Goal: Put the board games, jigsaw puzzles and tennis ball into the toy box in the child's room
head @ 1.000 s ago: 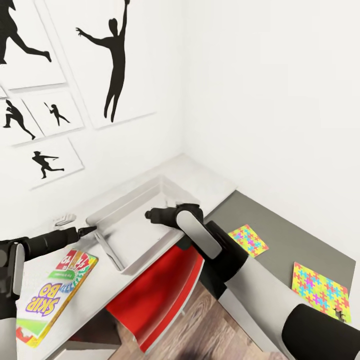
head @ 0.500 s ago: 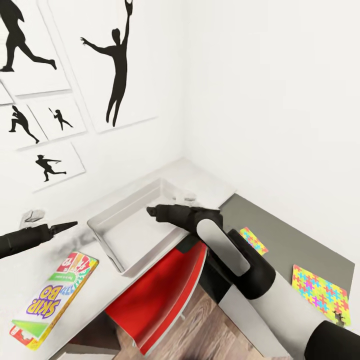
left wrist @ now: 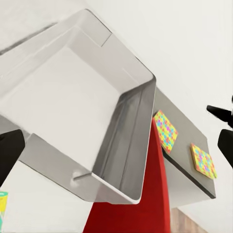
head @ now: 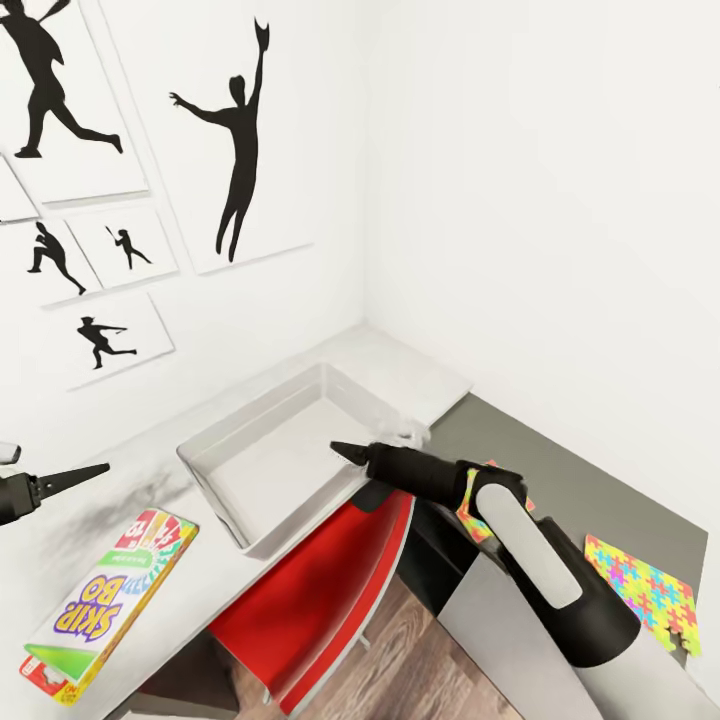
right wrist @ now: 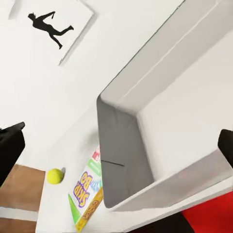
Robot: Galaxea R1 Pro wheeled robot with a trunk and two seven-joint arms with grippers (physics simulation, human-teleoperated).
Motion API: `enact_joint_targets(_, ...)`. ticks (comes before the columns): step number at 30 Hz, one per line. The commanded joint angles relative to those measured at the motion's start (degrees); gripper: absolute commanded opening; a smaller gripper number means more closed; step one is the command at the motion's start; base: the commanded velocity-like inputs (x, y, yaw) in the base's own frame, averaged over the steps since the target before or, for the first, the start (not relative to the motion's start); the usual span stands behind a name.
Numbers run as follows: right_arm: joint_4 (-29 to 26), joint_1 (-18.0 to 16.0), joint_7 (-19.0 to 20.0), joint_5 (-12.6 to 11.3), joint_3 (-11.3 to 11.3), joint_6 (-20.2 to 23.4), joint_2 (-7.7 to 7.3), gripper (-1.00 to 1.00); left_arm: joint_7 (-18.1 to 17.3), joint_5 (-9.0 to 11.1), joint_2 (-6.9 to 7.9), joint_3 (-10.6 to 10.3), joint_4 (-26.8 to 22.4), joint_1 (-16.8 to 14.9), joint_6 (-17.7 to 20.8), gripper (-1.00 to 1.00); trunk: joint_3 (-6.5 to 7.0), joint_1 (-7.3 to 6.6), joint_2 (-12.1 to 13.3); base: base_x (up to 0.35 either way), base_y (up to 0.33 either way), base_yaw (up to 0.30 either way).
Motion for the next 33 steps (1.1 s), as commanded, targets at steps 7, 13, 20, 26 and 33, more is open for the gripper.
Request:
enact_joint_targets(7,-0.1,7.5,21.1,-0.4,-11.4,0.0,-4.57,1.00,-0.4,-0.2,-0.07,0.1,0.0,0.7,0.5,1.00,0.36,0.04,-0.1,0.000,0.000,0.000)
enact_joint_targets(13,-0.1,11.5,29.9,0.0,-17.9,0.0,-6.58,1.00,-0.4,-0.1,-0.24,0.1,0.0,0.8,0.5,1.00,0.43,0.04,-0.1,0.000,-0.007,0.000)
enact_joint_targets(20,0.0,12.4,31.3,0.2,-19.1,-0.1,-6.84,1.00,-0.4,-0.1,-0.35,0.0,0.0,0.8,0.5,1.00,0.44,0.04,-0.1,0.000,-0.055,0.000)
enact_joint_targets(26,0.2,12.5,31.4,0.2,-19.2,-0.1,-6.95,1.00,-0.4,-0.1,-0.39,-0.1,0.0,0.8,0.5,1.00,0.44,0.04,-0.1,0.000,-0.015,0.000)
enact_joint_targets(33,0.2,12.5,31.3,0.2,-19.1,-0.1,-6.64,1.00,-0.4,-0.1,-0.37,-0.1,0.0,0.8,0.5,1.00,0.49,0.04,-0.1,-0.005,-0.003,-0.007)
